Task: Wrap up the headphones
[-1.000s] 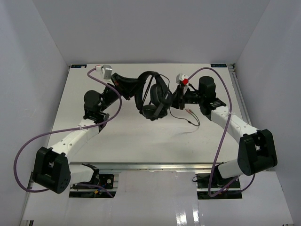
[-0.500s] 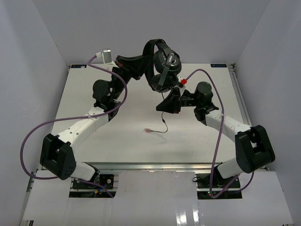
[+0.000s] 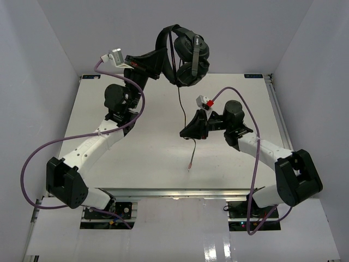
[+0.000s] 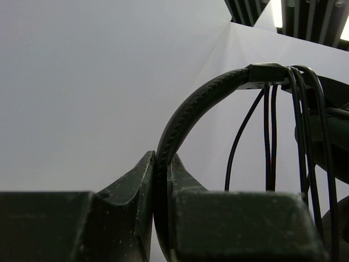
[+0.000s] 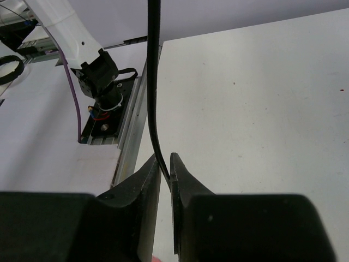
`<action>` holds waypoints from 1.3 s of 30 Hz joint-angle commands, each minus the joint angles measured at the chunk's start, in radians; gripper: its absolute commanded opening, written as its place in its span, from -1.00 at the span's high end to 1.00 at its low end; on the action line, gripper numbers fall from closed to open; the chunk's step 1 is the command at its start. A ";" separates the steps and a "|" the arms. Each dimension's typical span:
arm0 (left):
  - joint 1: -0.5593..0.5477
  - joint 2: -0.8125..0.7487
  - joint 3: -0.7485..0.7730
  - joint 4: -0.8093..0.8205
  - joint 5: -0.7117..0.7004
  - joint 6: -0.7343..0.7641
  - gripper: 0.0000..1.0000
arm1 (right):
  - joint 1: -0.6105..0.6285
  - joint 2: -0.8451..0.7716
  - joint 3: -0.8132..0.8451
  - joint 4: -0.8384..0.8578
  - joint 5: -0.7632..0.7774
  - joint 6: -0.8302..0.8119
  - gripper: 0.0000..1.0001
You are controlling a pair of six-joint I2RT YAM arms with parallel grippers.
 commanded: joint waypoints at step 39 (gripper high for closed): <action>0.051 0.069 0.258 -0.287 -0.340 0.425 1.00 | 0.091 -0.150 0.075 -0.520 0.112 -0.491 0.85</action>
